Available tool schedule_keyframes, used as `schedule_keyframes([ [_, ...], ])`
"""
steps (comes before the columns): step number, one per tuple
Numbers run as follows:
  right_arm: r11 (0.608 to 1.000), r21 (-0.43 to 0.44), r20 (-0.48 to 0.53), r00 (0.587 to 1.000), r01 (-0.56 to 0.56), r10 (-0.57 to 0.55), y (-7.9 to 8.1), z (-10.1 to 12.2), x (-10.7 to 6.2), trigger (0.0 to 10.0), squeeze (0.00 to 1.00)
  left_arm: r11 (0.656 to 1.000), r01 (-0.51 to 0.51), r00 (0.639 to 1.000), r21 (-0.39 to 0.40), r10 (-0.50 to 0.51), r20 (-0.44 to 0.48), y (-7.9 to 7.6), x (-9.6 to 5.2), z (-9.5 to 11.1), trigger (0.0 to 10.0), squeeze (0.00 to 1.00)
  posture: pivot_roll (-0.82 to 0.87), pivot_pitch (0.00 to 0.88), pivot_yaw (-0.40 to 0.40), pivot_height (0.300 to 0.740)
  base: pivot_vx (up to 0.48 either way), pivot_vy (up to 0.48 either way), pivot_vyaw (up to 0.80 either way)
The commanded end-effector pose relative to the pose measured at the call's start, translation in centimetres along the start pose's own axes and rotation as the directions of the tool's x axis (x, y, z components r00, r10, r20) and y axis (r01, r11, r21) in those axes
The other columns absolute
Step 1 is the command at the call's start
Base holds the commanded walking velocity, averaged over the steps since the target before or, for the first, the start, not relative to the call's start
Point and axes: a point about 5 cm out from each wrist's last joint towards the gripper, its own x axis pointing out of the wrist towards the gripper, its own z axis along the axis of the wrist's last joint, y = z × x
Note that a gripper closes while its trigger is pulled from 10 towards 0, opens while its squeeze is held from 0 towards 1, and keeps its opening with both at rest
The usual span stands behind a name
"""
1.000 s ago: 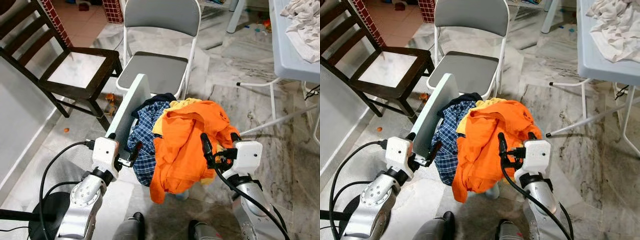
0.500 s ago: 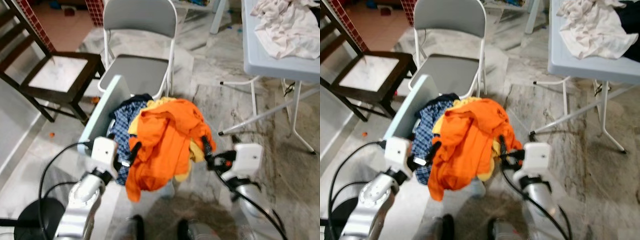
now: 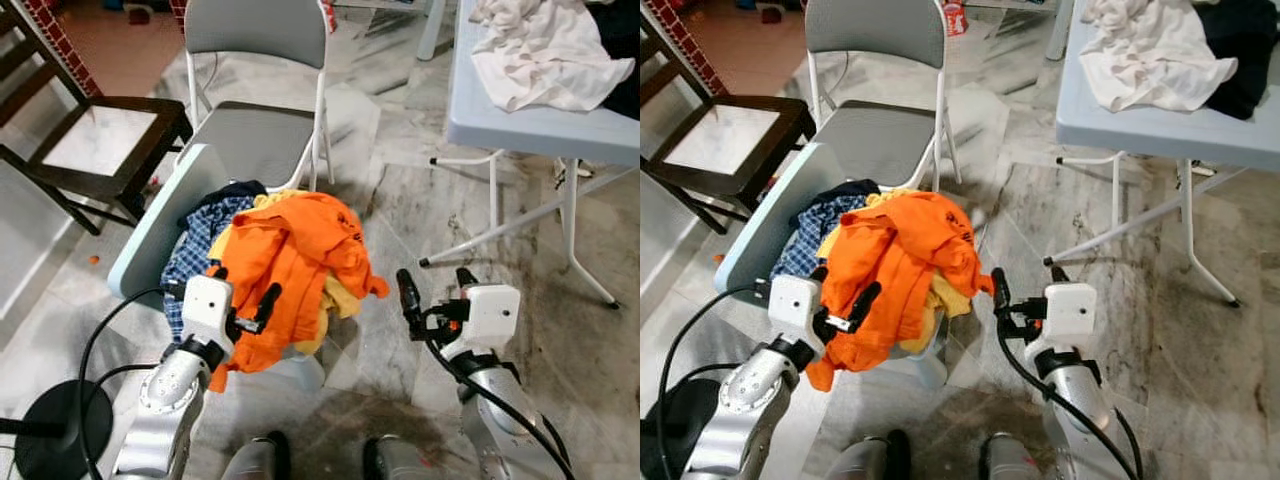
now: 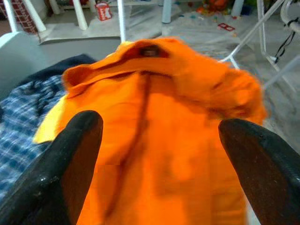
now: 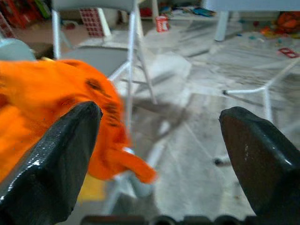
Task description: Hang hanger
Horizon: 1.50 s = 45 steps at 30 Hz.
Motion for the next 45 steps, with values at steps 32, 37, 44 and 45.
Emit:
schedule_keyframes([
  [32,0.997,-0.065,-0.119,0.992,-0.04,0.032,-0.9,0.4,-4.4,10.0,0.0,0.947,-0.264,0.964,0.183,0.267,0.009,6.5,6.1,1.0,10.0,0.0,-0.26,0.406,-0.075,0.74,0.0,0.0,0.0],
  [37,0.997,-0.073,-0.128,0.991,-0.041,0.032,-0.8,0.5,-4.5,10.0,0.0,0.913,-0.371,0.928,0.17,0.367,0.056,7.3,7.4,2.7,10.0,0.0,-0.27,0.401,-0.071,0.74,0.0,0.0,0.0],
  [44,0.997,-0.066,-0.128,0.991,-0.036,0.028,-0.6,0.5,-4.0,10.0,0.0,0.914,-0.392,0.92,0.103,0.392,0.022,7.7,7.6,2.2,2.2,0.0,-0.25,0.386,-0.049,0.74,0.0,0.0,0.0],
  [45,0.997,-0.066,-0.128,0.991,-0.036,0.028,-0.6,0.5,-4.0,10.0,0.0,0.914,-0.392,0.92,0.103,0.392,0.022,7.7,7.6,2.2,2.2,0.0,-0.25,0.386,-0.049,0.74,0.0,0.0,0.0],
])
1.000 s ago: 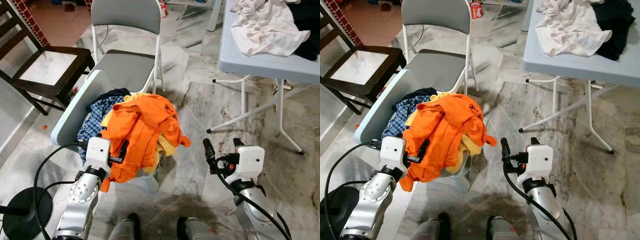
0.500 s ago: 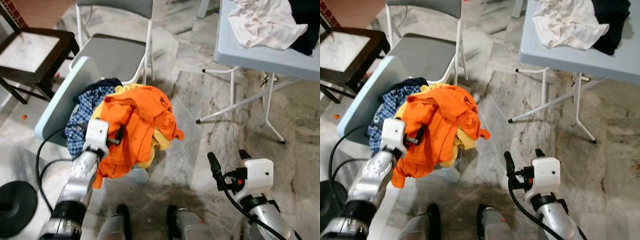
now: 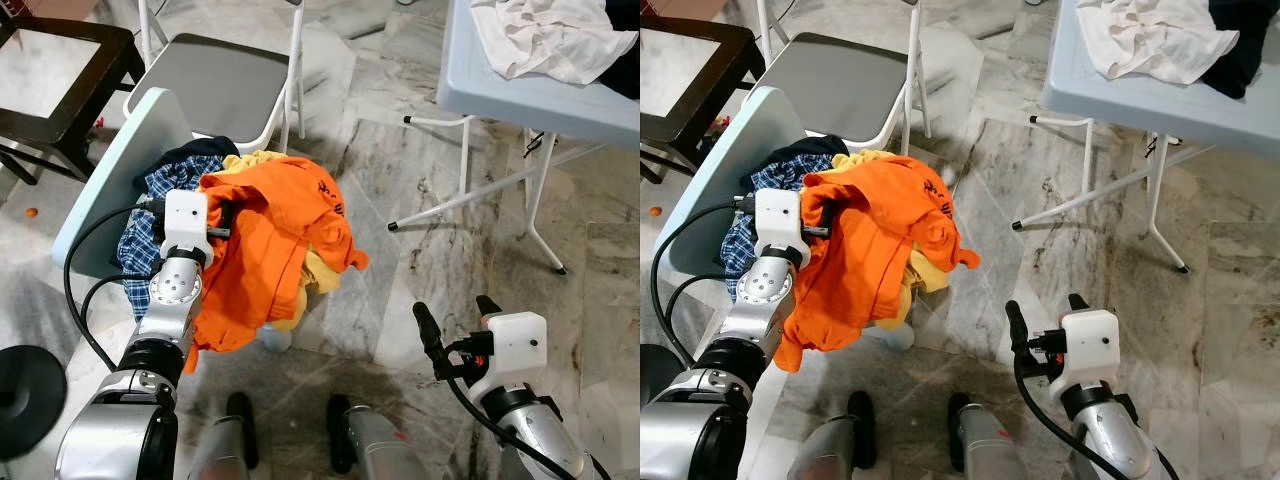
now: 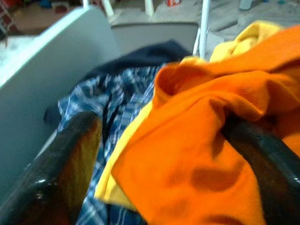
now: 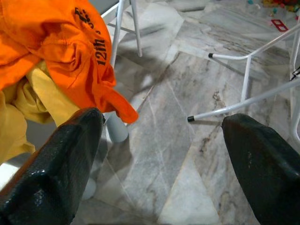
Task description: Hang hanger
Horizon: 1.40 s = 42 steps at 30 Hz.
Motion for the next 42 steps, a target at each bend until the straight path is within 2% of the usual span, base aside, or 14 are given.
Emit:
schedule_keyframes([
  [1,1.0,0.003,-0.028,1.0,0.012,-0.012,0.0,-0.5,-0.2,10.0,0.0,1.0,0.016,0.999,-0.02,-0.017,-0.046,-0.2,-0.5,-1.3,0.0,0.0,-0.23,0.383,-0.041,0.74,0.0,0.0,0.0],
  [9,1.0,0.01,-0.012,1.0,0.012,-0.012,0.4,-0.4,0.6,10.0,0.0,0.995,0.082,0.995,-0.048,-0.085,-0.059,-1.6,-1.6,-2.6,0.0,0.0,-0.21,0.36,-0.024,0.74,0.0,0.0,0.0],
  [15,1.0,0.015,0.014,1.0,0.017,-0.018,0.4,-0.2,1.7,10.0,0.0,0.989,0.145,0.989,0.018,-0.146,0.04,-2.5,-2.8,-2.4,0.0,0.0,-0.18,0.33,-0.004,0.74,0.0,0.0,0.0],
  [18,1.0,0.027,0.023,1.0,0.007,-0.008,0.5,-0.2,2.0,10.0,0.0,0.989,0.145,0.988,0.021,-0.146,0.056,-2.4,-3.1,-2.4,0.0,0.0,-0.17,0.32,0.003,0.74,0.0,0.0,0.0],
  [21,0.991,0.074,0.035,0.994,-0.109,0.106,1.6,-0.1,1.9,10.0,0.0,0.989,0.149,0.986,0.02,-0.15,0.065,-2.4,-3.7,-2.6,0.0,0.0,-0.15,0.31,0.011,0.74,0.0,0.0,0.0],
  [22,0.991,0.074,0.035,0.994,-0.109,0.106,1.6,-0.1,1.9,10.0,0.0,0.989,0.149,0.986,0.02,-0.15,0.065,-2.4,-3.7,-2.6,0.0,0.0,-0.15,0.31,0.011,0.74,0.0,0.0,0.0],
  [26,0.968,0.107,0.05,0.974,-0.225,0.221,2.4,0.1,1.8,10.0,0.0,0.986,0.16,0.983,0.041,-0.163,0.084,-2.3,-4.1,-2.4,0.0,0.0,-0.14,0.297,0.016,0.74,0.0,0.0,0.0],
  [27,0.952,0.121,0.062,0.96,-0.28,0.274,2.7,0.3,1.6,10.0,0.0,0.981,0.185,0.975,0.065,-0.191,0.11,-2.5,-4.4,-2.1,0.0,0.0,-0.13,0.292,0.017,0.74,0.0,0.0,0.0],
  [29,0.939,0.129,0.071,0.948,-0.317,0.311,3.0,0.5,1.6,10.0,0.0,0.974,0.21,0.967,0.081,-0.219,0.129,-2.7,-4.7,-1.8,0.0,0.0,-0.13,0.29,0.02,0.74,0.0,0.0,0.0],
  [32,0.936,0.122,0.069,0.943,-0.331,0.325,2.9,0.5,1.7,10.0,0.0,0.964,0.251,0.955,0.09,-0.262,0.137,-3.1,-5.6,-1.7,0.0,0.0,-0.13,0.288,0.022,0.74,0.0,0.0,0.0],
  [35,0.939,0.113,0.065,0.945,-0.325,0.32,2.5,0.3,2.0,10.0,0.0,0.944,0.315,0.935,0.1,-0.327,0.138,-3.7,-7.1,-1.9,0.0,0.0,-0.12,0.288,0.024,0.74,0.0,0.0,0.0],
  [38,0.939,0.111,0.061,0.945,-0.325,0.32,2.4,0.2,2.1,10.0,0.0,0.936,0.336,0.929,0.102,-0.347,0.131,-3.8,-7.9,-2.2,0.0,0.0,-0.11,0.287,0.024,0.74,0.0,0.0,0.0],
  [39,0.937,0.109,0.057,0.944,-0.331,0.326,2.5,0.1,2.1,10.0,0.0,0.929,0.355,0.923,0.101,-0.366,0.117,-3.9,-8.5,-2.6,0.0,0.0,-0.1,0.286,0.022,0.74,0.0,0.0,0.0],
  [42,0.934,0.104,0.049,0.939,-0.343,0.34,2.7,-0.1,2.2,10.0,0.0,0.93,0.354,0.926,0.098,-0.363,0.1,-3.7,-9.1,-2.9,0.0,0.0,-0.1,0.283,0.021,0.74,0.0,0.0,0.0],
])
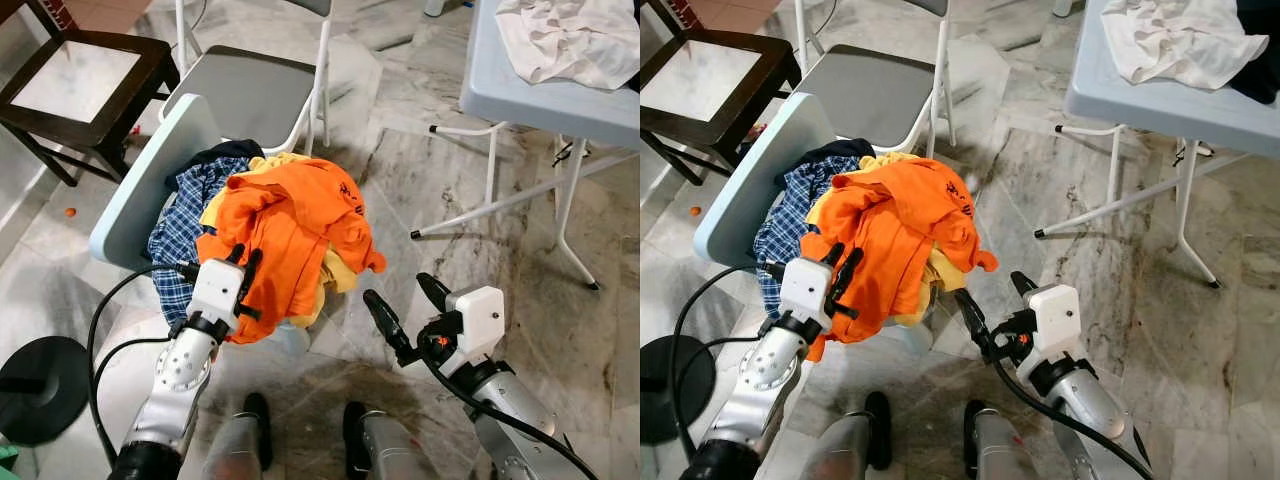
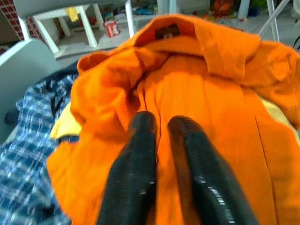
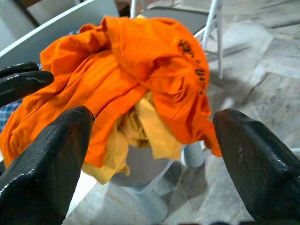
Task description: Hang hanger
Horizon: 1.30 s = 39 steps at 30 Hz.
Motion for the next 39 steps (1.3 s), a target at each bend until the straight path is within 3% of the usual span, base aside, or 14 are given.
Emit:
schedule_keyframes([
  [1,1.0,0.007,-0.02,1.0,-0.015,0.015,0.3,-0.6,-0.2,10.0,0.0,1.0,0.015,1.0,0.01,-0.014,-0.026,-0.1,-0.7,-0.3,0.0,0.0,-0.1,0.283,0.021,0.74,0.0,0.0,0.0],
  [5,1.0,0.005,-0.029,0.999,-0.022,0.022,0.4,-0.9,0.0,10.0,0.0,0.998,-0.051,0.999,0.036,0.051,-0.011,0.8,-0.3,0.4,0.0,0.0,-0.09,0.276,0.019,0.74,0.0,0.0,0.0],
  [6,1.0,0.003,-0.031,0.999,-0.023,0.023,0.4,-0.9,0.0,10.0,0.0,0.997,-0.069,0.998,0.031,0.07,-0.011,1.1,-0.2,0.5,1.2,0.0,-0.09,0.275,0.019,0.74,0.0,0.0,0.0],
  [7,1.0,-0.001,-0.033,0.999,-0.027,0.027,0.5,-1.0,0.1,10.0,0.0,0.992,-0.117,0.993,0.039,0.118,-0.016,1.9,0.2,0.6,10.0,0.0,-0.09,0.271,0.021,0.74,0.0,0.0,0.0],
  [17,0.999,-0.002,-0.029,0.999,-0.033,0.033,1.0,-1.1,0.1,10.0,0.0,0.978,-0.208,0.975,0.018,0.209,-0.079,4.3,1.9,0.3,10.0,0.0,-0.1,0.272,0.033,0.74,0.0,0.0,0.0],
  [18,1.0,-0.003,-0.029,0.999,-0.031,0.031,1.1,-1.2,0.0,10.0,0.0,0.974,-0.227,0.97,0.007,0.227,-0.088,4.7,2.4,0.4,10.0,1.0,-0.11,0.273,0.035,0.74,0.0,0.0,0.0],
  [20,1.0,-0.005,-0.03,0.999,-0.023,0.023,1.1,-1.3,-0.2,10.0,0.0,0.963,-0.266,0.961,-0.037,0.261,-0.095,5.4,3.6,0.7,10.0,1.0,-0.12,0.278,0.039,0.74,0.0,0.0,0.0],
  [27,1.0,-0.011,-0.031,0.999,-0.008,0.007,1.3,-1.3,-0.5,10.0,0.0,0.941,-0.314,0.949,-0.128,0.305,-0.079,6.1,5.8,2.0,10.0,1.0,-0.13,0.29,0.048,0.74,0.0,0.0,0.0],
  [34,1.0,-0.031,-0.029,1.0,-0.006,0.005,1.5,-1.3,-0.6,10.0,0.0,0.929,-0.286,0.958,-0.236,0.27,-0.099,5.0,7.8,2.6,10.0,1.0,-0.15,0.298,0.054,0.74,0.0,0.0,0.0],
  [39,0.999,-0.038,-0.033,0.999,0.002,-0.003,1.4,-1.3,-0.7,10.0,0.0,0.92,-0.271,0.96,-0.283,0.239,-0.144,4.4,8.0,1.9,10.0,1.0,-0.16,0.301,0.054,0.74,0.0,0.0,0.0],
])
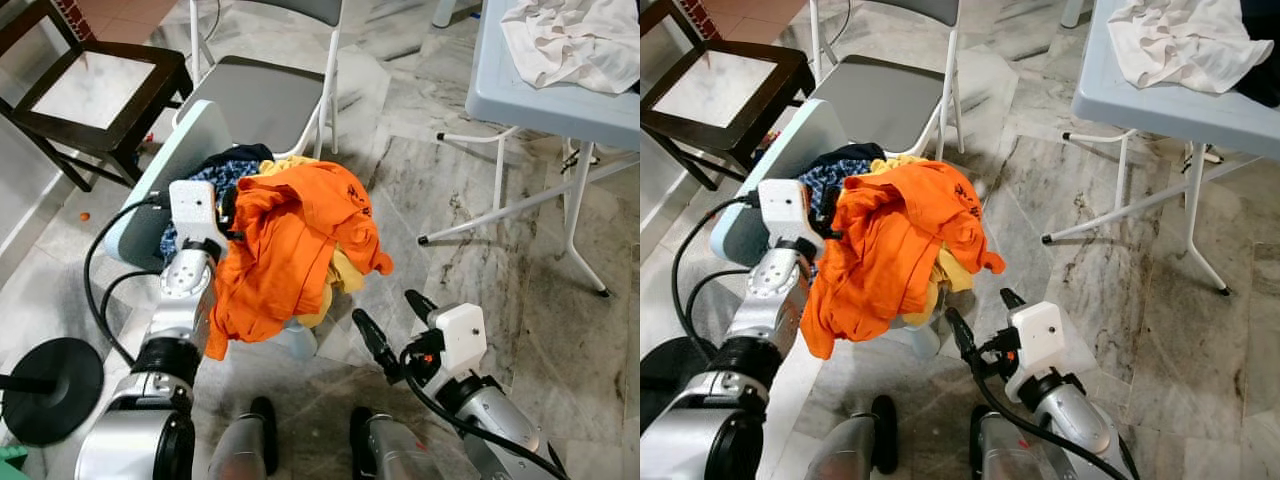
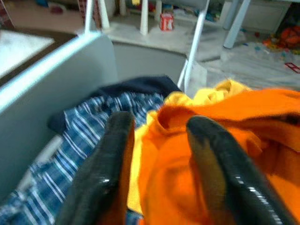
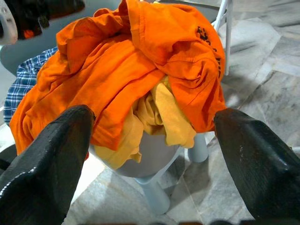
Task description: Hang hanger
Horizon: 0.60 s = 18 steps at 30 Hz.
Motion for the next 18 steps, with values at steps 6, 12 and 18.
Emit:
schedule_keyframes([
  [6,1.0,-0.009,-0.007,1.0,0.004,-0.004,0.2,-0.2,-0.4,10.0,0.0,0.999,-0.013,0.995,-0.041,0.008,-0.102,0.2,-0.7,-2.1,10.0,1.0,-0.16,0.3,0.054,0.74,0.0,0.0,0.0],
  [12,1.0,-0.014,-0.009,1.0,0.003,-0.004,0.2,-0.3,-0.4,10.0,0.0,0.997,-0.025,0.988,-0.069,0.014,-0.157,0.3,-0.8,-3.0,10.0,1.0,-0.16,0.3,0.053,0.74,0.0,0.0,0.0],
  [18,1.0,-0.018,-0.011,1.0,0.005,-0.005,0.3,-0.3,-0.4,10.0,0.0,0.999,0.013,0.985,-0.039,-0.019,-0.17,-0.1,-0.4,-2.7,9.5,0.0,-0.16,0.304,0.049,0.74,0.0,0.0,0.0],
])
